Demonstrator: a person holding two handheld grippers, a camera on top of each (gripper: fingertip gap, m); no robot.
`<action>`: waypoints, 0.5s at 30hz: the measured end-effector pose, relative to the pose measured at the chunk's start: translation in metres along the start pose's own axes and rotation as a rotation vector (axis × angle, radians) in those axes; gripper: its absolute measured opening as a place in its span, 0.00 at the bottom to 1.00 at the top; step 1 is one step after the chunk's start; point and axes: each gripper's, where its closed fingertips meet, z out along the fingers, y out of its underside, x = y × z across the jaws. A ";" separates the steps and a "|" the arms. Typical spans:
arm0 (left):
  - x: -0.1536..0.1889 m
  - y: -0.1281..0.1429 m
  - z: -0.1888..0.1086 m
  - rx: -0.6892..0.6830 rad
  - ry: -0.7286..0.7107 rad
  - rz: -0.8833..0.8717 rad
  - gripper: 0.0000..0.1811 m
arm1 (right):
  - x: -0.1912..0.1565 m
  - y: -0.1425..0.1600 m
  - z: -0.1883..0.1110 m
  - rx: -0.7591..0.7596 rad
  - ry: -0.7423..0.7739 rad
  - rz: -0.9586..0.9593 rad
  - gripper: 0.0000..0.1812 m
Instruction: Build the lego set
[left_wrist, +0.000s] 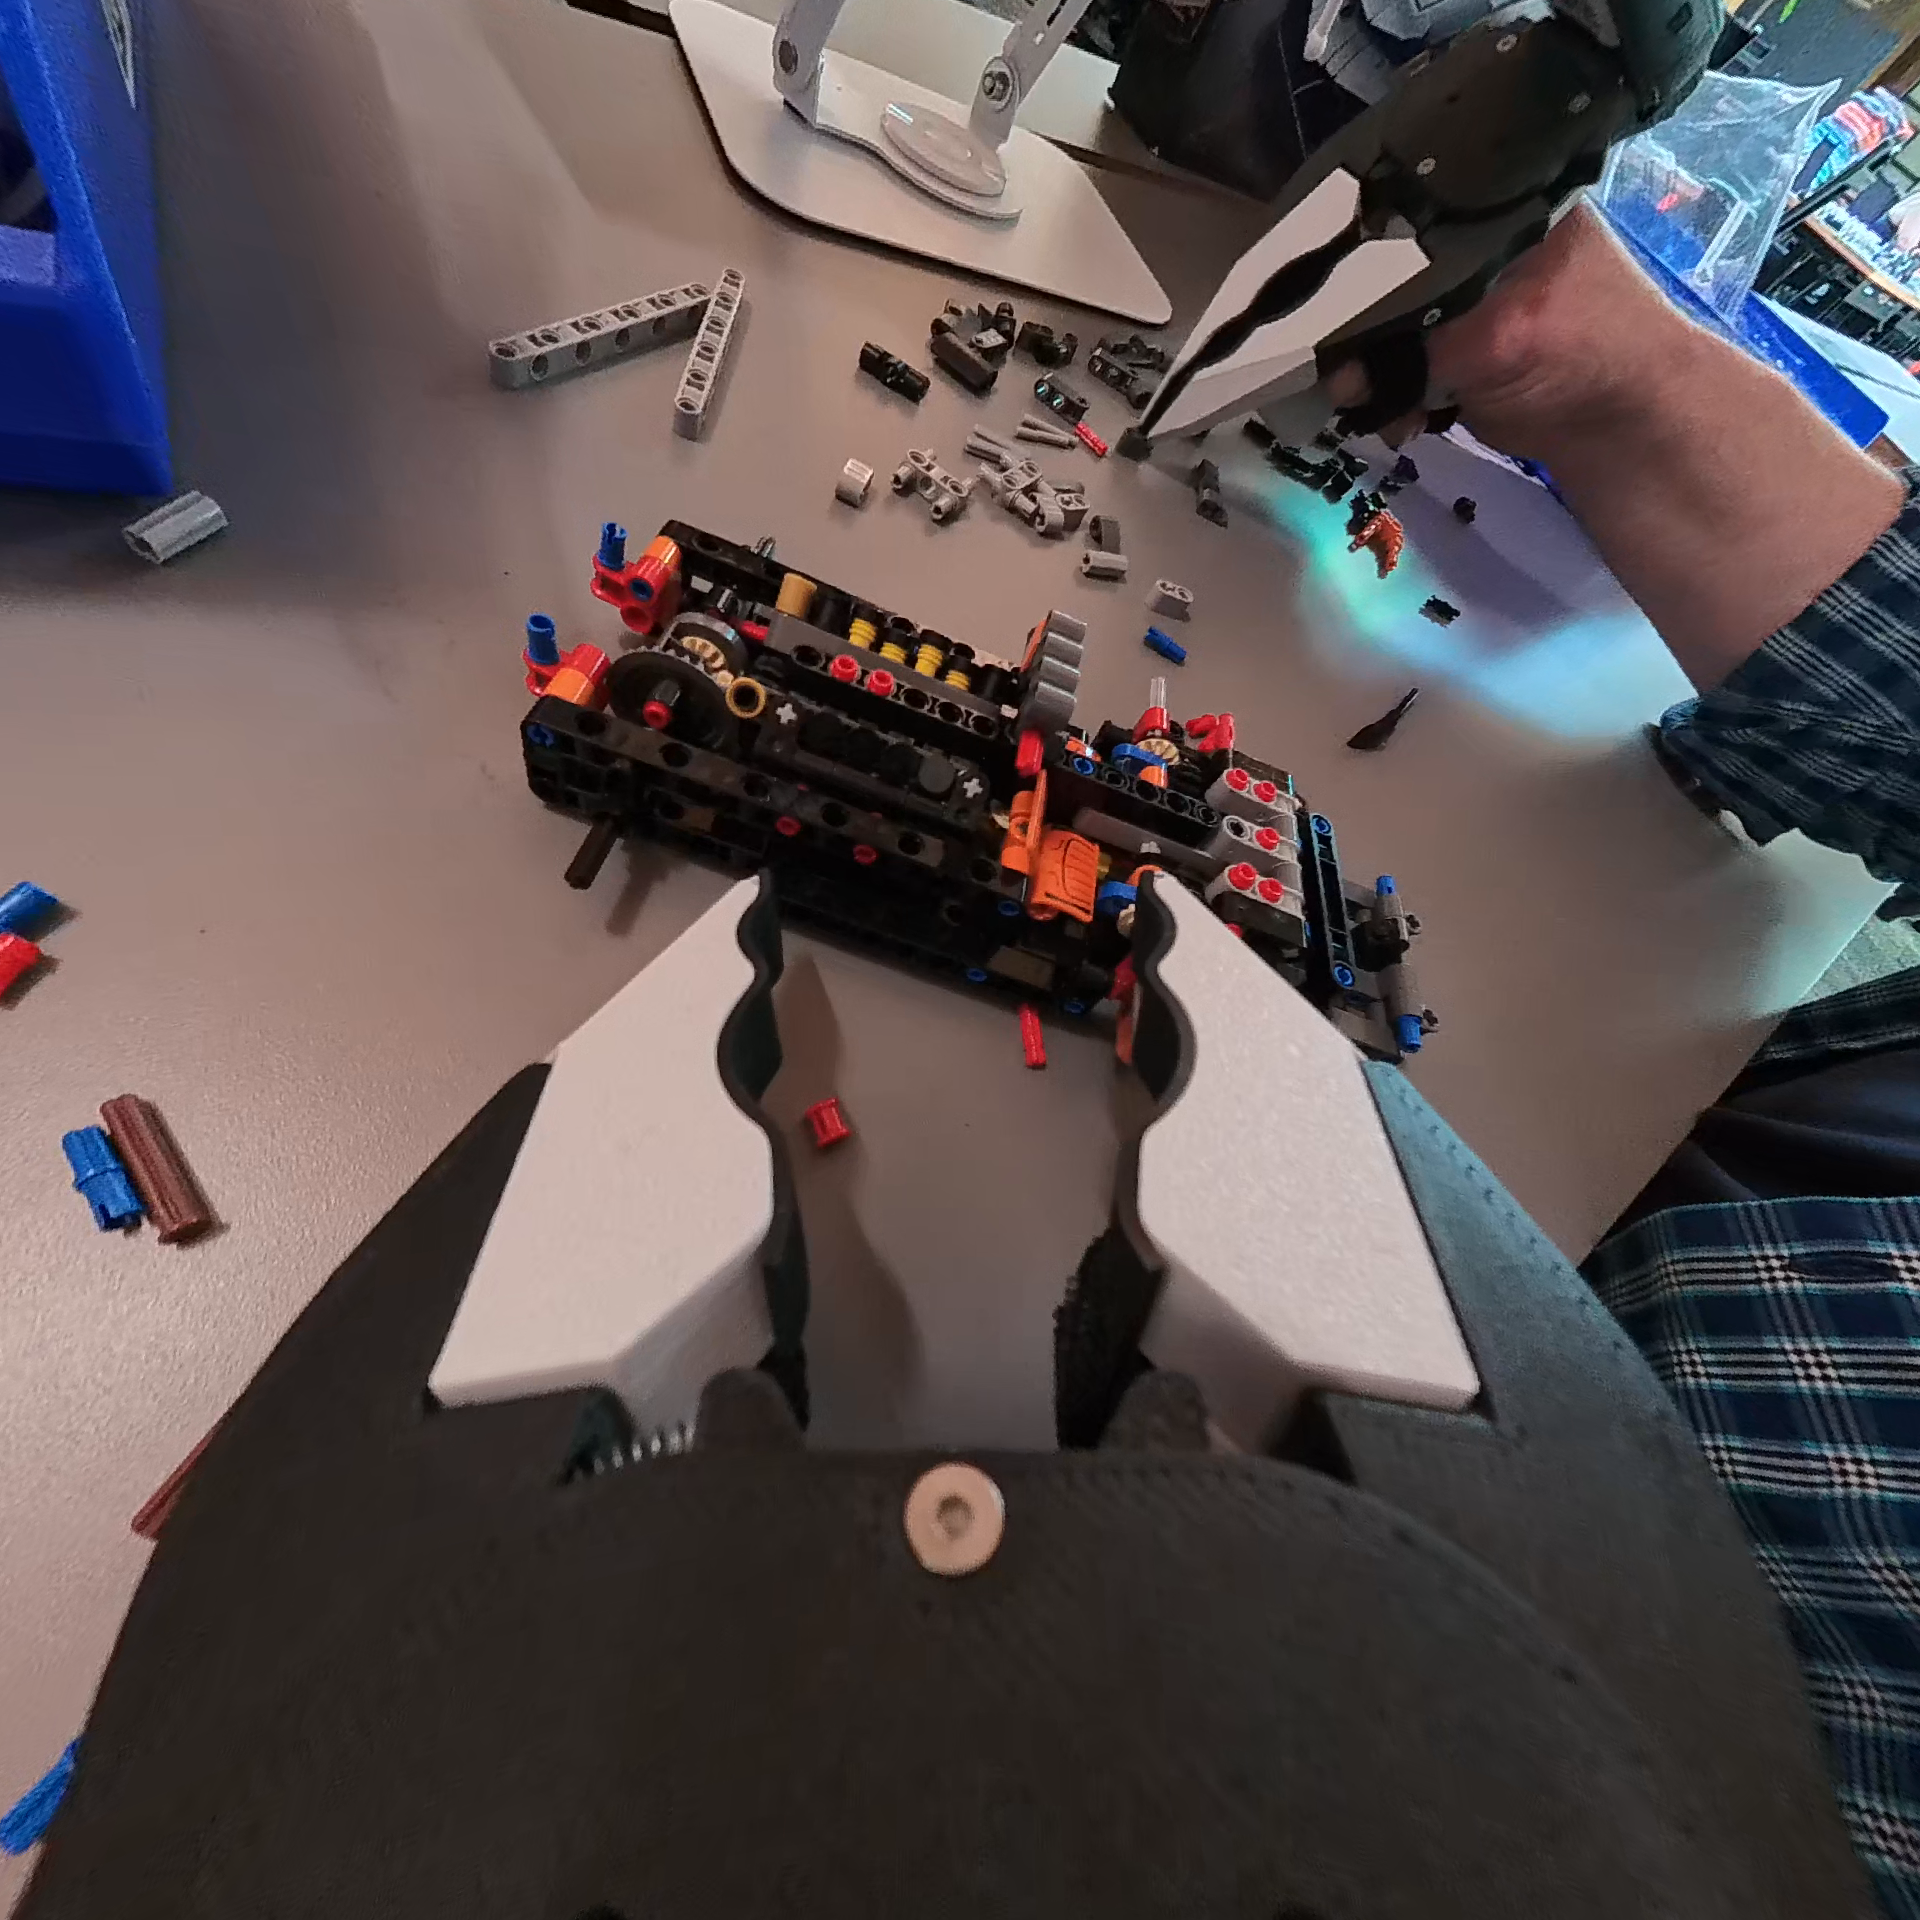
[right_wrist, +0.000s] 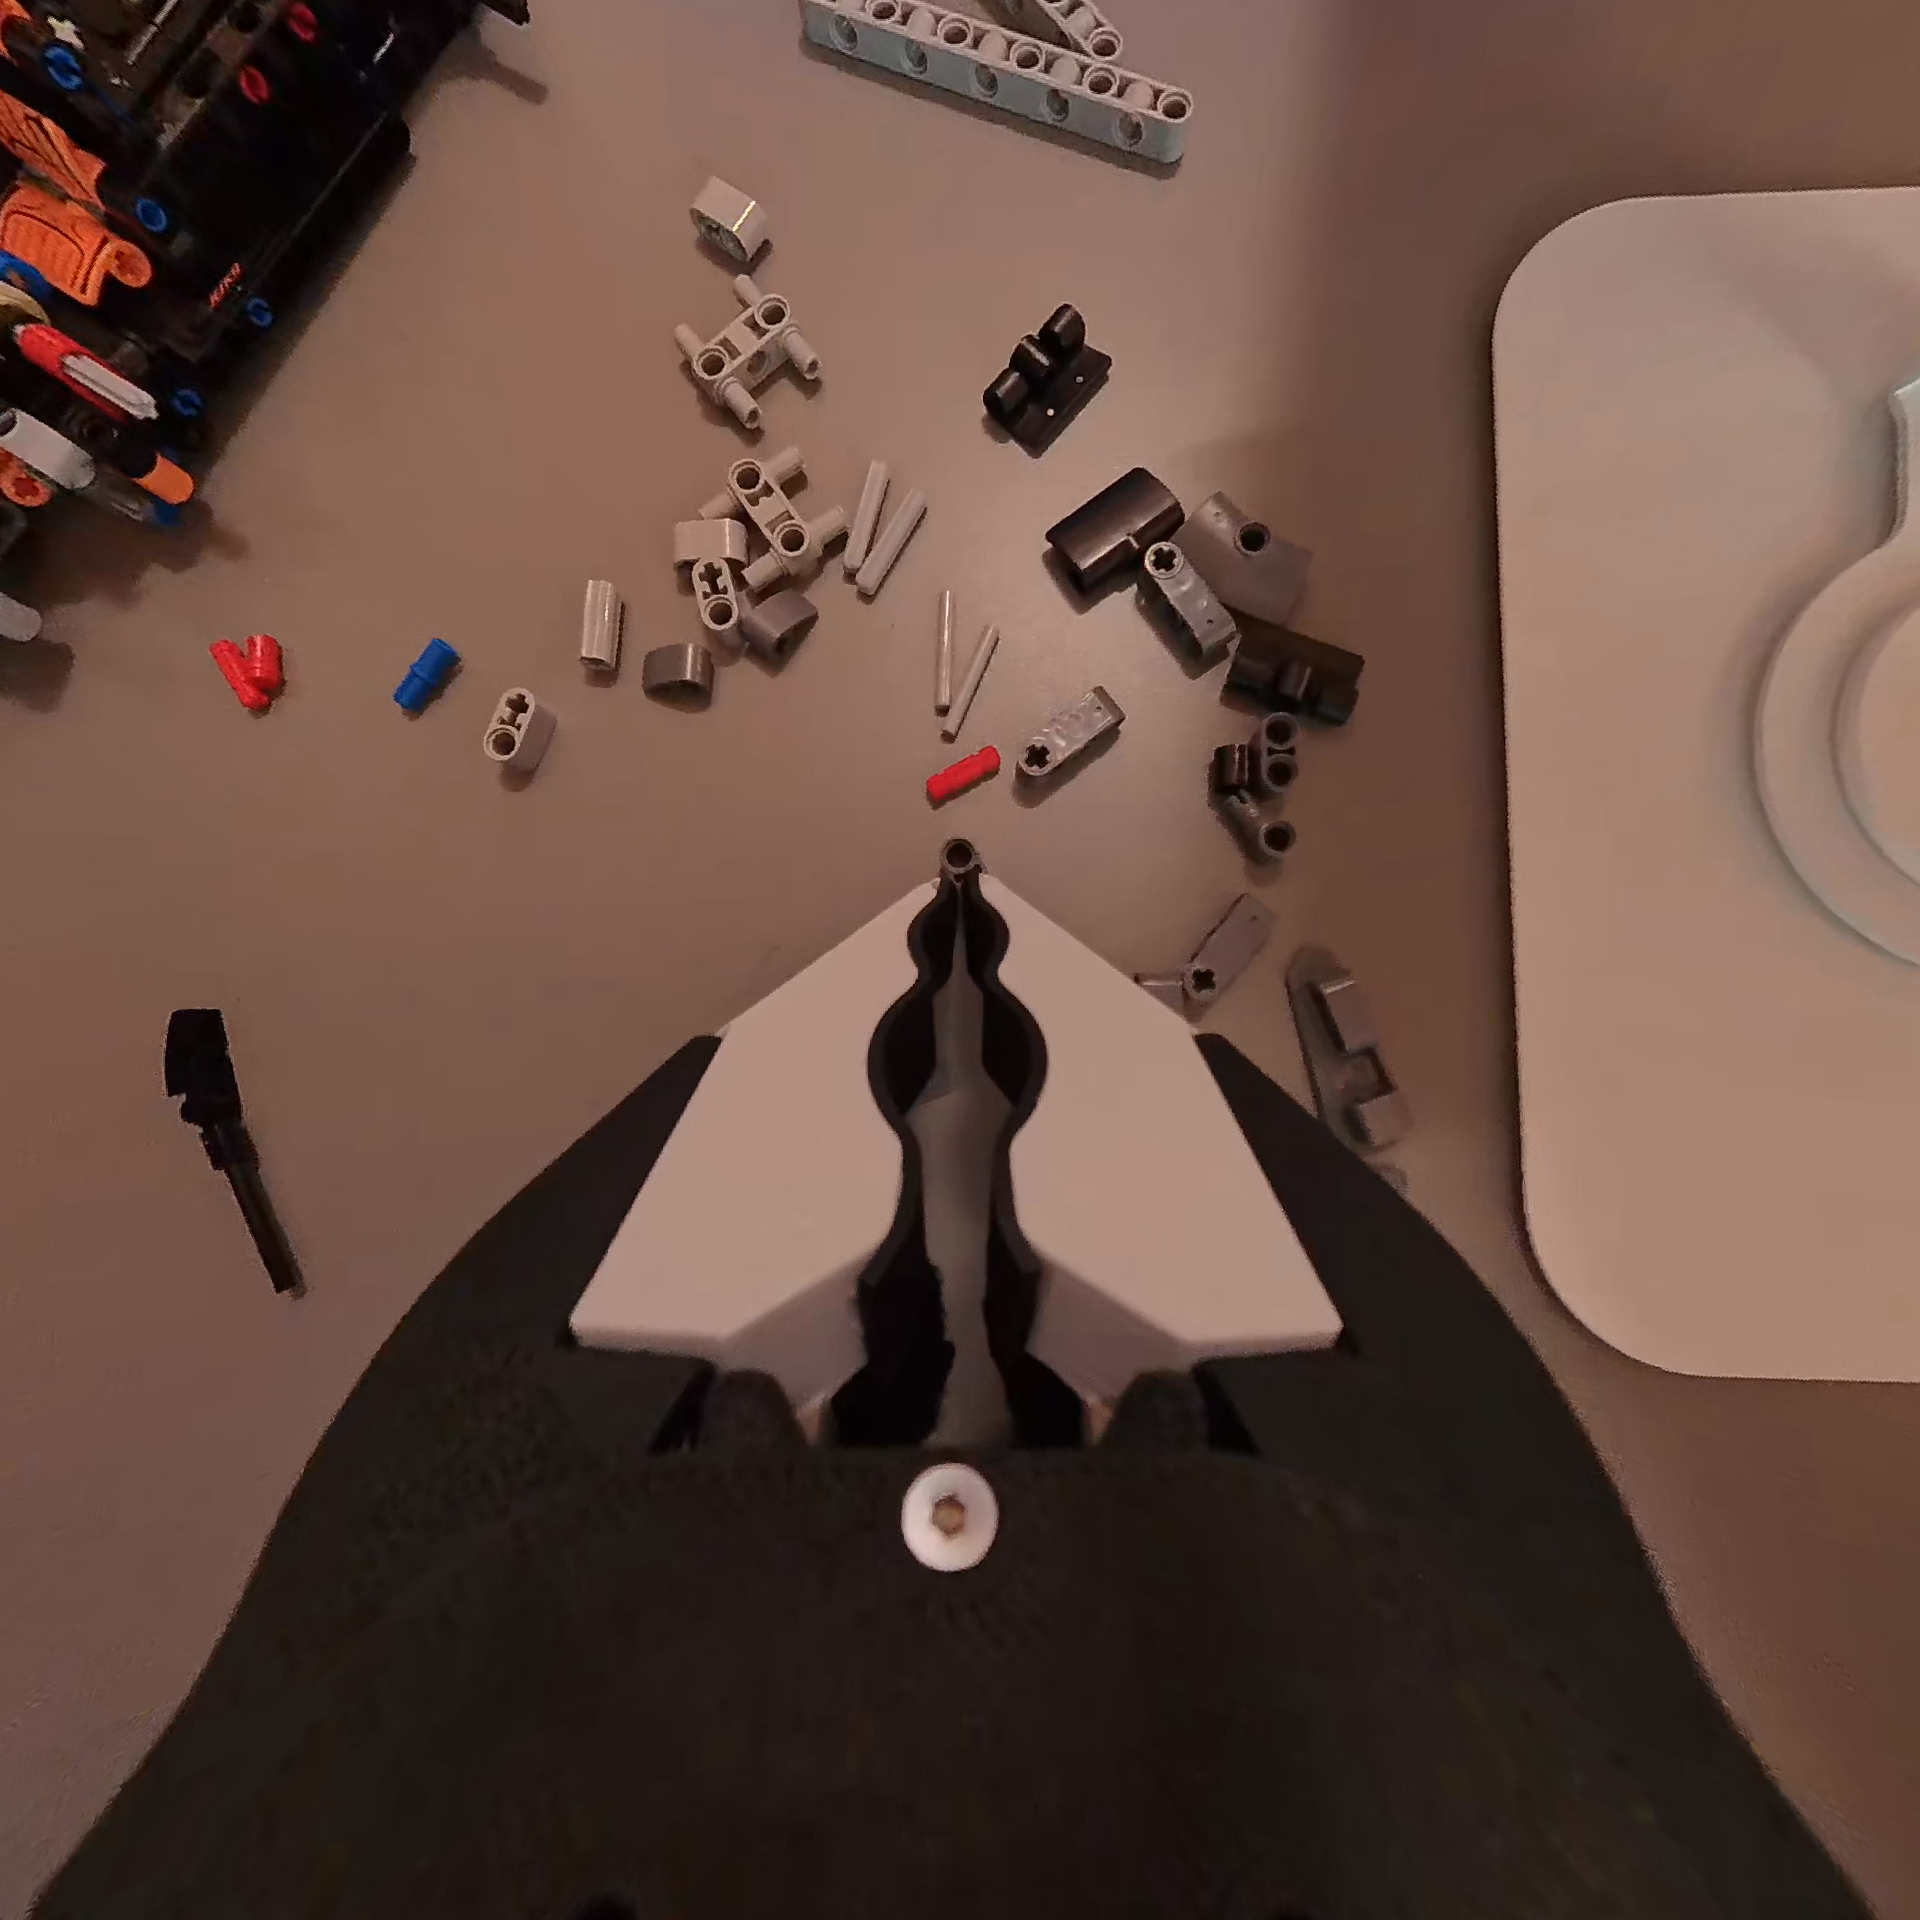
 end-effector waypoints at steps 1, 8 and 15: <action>0.000 0.000 0.000 -0.001 0.000 0.000 0.37 | -0.001 0.000 0.000 0.000 -0.002 0.001 0.00; 0.000 0.000 0.000 -0.001 0.000 0.000 0.37 | -0.006 0.003 -0.002 -0.001 -0.018 0.007 0.00; 0.000 0.000 0.000 -0.002 0.001 0.000 0.37 | -0.011 0.006 -0.004 -0.009 -0.032 0.007 0.00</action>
